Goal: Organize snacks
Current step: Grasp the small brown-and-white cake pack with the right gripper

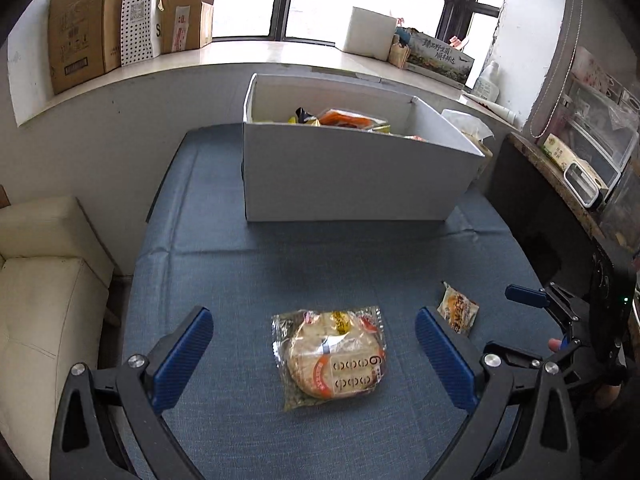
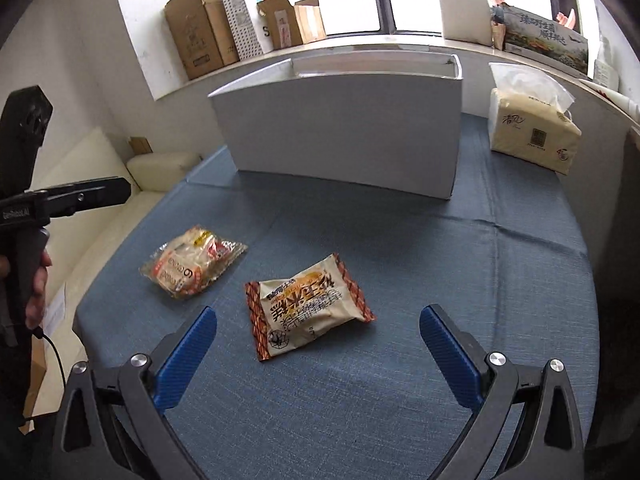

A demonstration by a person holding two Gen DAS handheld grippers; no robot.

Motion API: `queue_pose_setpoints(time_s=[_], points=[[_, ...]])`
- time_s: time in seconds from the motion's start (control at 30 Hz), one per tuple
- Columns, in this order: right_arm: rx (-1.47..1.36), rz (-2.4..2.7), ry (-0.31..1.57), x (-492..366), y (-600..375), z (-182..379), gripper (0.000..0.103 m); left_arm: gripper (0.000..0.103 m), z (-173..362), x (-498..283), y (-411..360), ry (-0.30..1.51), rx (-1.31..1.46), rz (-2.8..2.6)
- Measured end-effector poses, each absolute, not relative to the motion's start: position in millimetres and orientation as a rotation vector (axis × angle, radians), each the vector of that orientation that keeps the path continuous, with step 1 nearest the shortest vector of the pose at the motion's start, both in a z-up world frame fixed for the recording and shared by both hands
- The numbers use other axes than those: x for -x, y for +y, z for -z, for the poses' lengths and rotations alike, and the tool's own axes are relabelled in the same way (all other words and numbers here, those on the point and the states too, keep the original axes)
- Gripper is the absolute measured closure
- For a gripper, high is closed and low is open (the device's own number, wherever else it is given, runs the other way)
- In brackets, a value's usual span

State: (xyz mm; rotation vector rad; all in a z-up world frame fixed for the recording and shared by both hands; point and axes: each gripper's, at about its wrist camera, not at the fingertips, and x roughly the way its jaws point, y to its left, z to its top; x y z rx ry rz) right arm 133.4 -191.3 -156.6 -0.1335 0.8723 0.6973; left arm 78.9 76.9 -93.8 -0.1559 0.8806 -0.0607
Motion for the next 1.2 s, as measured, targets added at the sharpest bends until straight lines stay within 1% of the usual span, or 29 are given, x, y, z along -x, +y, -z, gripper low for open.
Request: queue_pose_setpoints(time_s=[0.13,0.37,0.5,0.53,0.57,0.6,0.63,0.67,0.7,1.03,1.2], points=[[0.239,-0.677,0.909,-135.7,-166.5,174.3,0.000,0.000,102.8,-72.0,76.1,0.908,0.137,0.065],[0.362,-0.624,0.900,-145.6,-145.0,189.4,0.000,0.000,114.8,-61.9,74.3,0.941,0.098,0.086],[0.343,-0.666,0.918,-152.8,-148.6,192.1,0.000,0.000,121.1,-59.9,73.4,0.954,0.104,0.102],[0.354,-0.667,0.915,-152.9,-149.1,191.8,0.003,0.000,123.0,-60.5,72.4,0.961,0.103,0.104],[0.352,-0.677,0.907,-152.6,-150.2,189.9,0.009,0.000,124.5,-60.7,70.6,0.968,0.102,0.109],[0.355,-0.678,0.895,-153.1,-150.2,186.8,0.025,0.000,125.7,-60.9,69.0,0.971,0.098,0.112],[0.353,-0.680,0.899,-153.6,-151.4,185.3,0.031,0.000,126.5,-61.4,67.3,0.973,0.095,0.115],[0.355,-0.681,0.904,-155.2,-150.8,184.2,0.032,0.000,127.7,-62.3,65.5,0.977,0.093,0.123],[0.358,-0.682,0.903,-154.8,-152.6,183.3,0.036,0.000,129.0,-63.2,63.5,0.981,0.090,0.131],[0.166,-0.660,0.874,-144.6,-198.2,153.5,0.037,0.000,154.5,-93.2,42.7,1.073,0.138,0.138],[0.122,-0.630,0.846,-135.8,-216.2,138.2,0.037,0.000,165.0,-111.6,39.5,1.097,0.180,0.085]])
